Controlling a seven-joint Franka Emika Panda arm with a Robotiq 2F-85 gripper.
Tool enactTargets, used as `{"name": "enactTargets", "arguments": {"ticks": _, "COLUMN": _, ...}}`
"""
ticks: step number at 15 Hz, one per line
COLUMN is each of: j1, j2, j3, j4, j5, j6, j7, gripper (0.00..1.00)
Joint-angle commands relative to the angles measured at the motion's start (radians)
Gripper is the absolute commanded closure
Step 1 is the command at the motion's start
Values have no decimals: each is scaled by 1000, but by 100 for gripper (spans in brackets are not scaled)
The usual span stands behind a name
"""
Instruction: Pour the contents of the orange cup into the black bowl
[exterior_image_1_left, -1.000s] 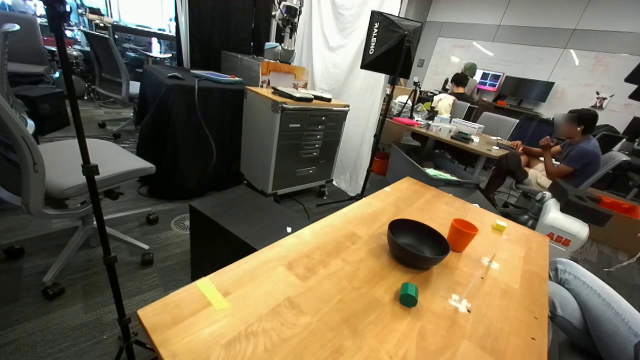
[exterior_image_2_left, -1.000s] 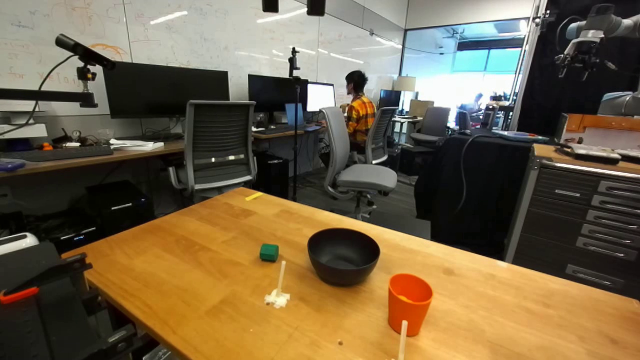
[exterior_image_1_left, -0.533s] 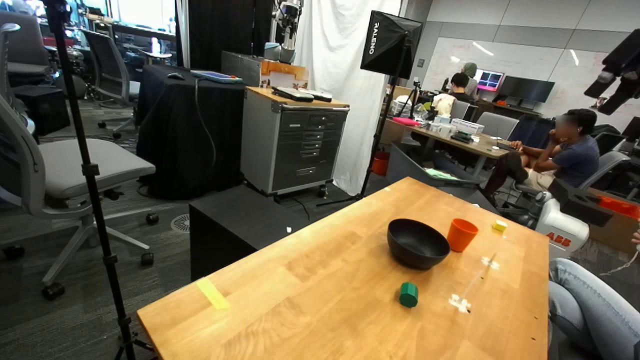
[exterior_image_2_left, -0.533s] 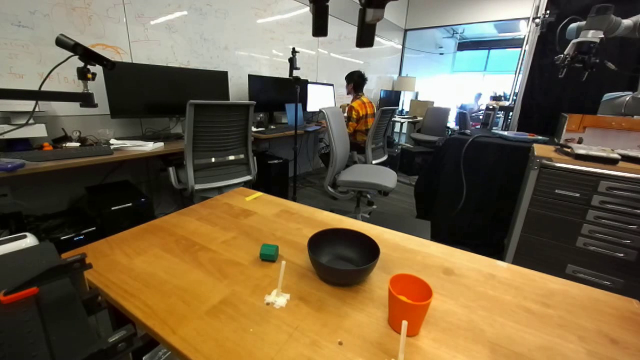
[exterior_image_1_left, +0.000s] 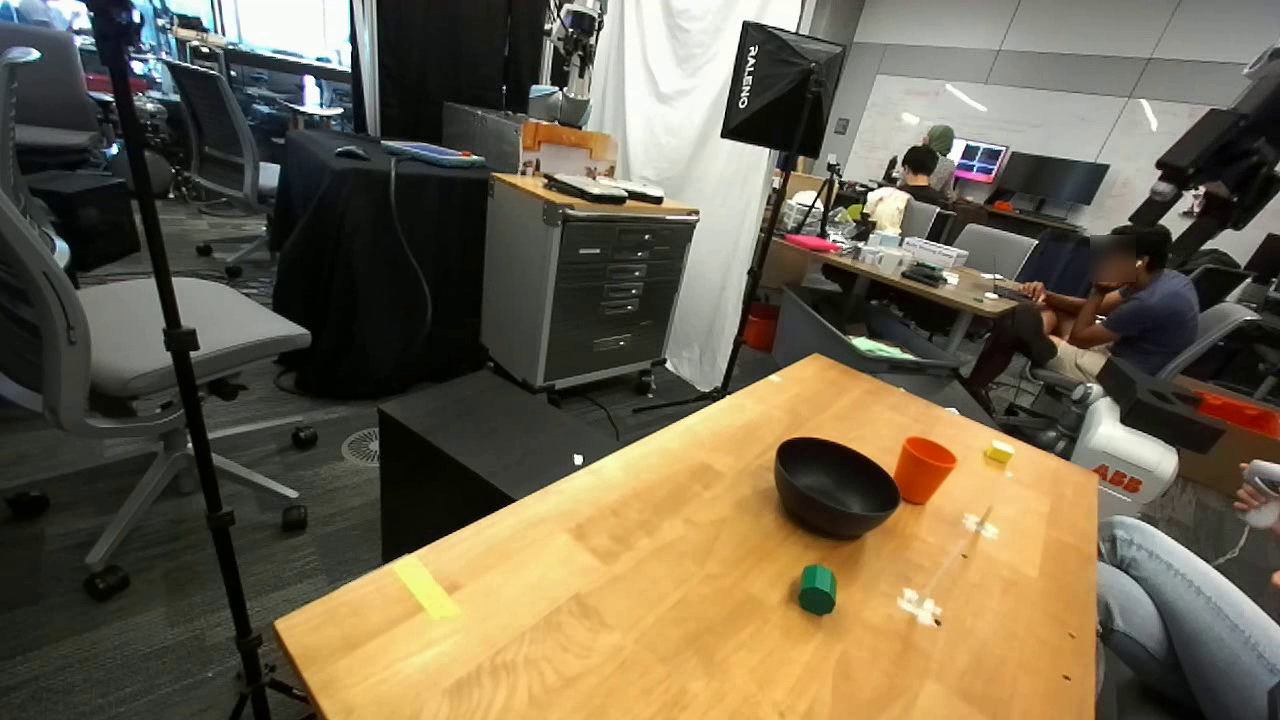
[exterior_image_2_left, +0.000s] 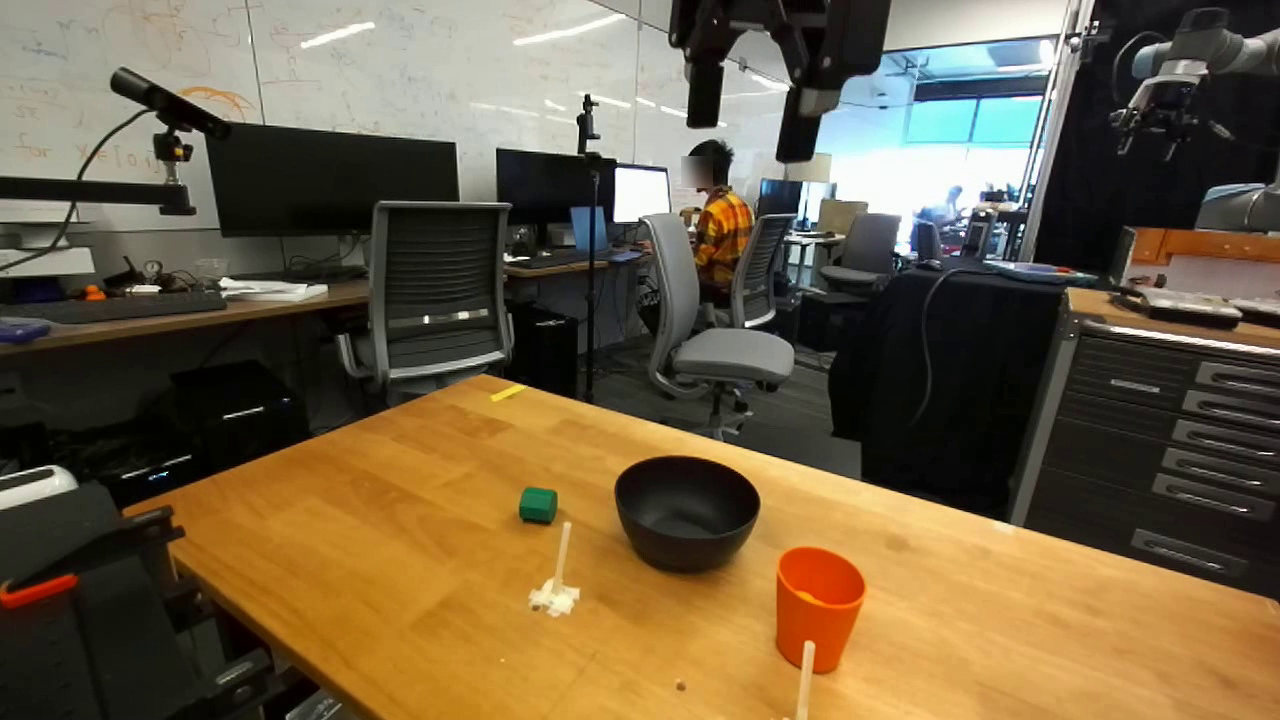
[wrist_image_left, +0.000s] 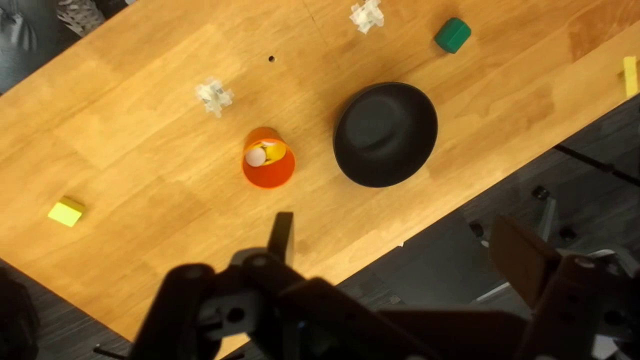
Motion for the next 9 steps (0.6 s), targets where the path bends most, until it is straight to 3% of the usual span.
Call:
{"name": "enactTargets", "arguments": {"ticks": 1, "j1": -32, "j2": 95, "j3": 7, "j4": 63, "j5": 29, "j6": 8, "j7": -8, "gripper": 0}}
{"name": "enactTargets", "arguments": {"ticks": 9, "j1": -91, "j2": 292, "j3": 27, "j4": 169, "j5": 53, "j6": 51, "j7": 7, "gripper": 0}}
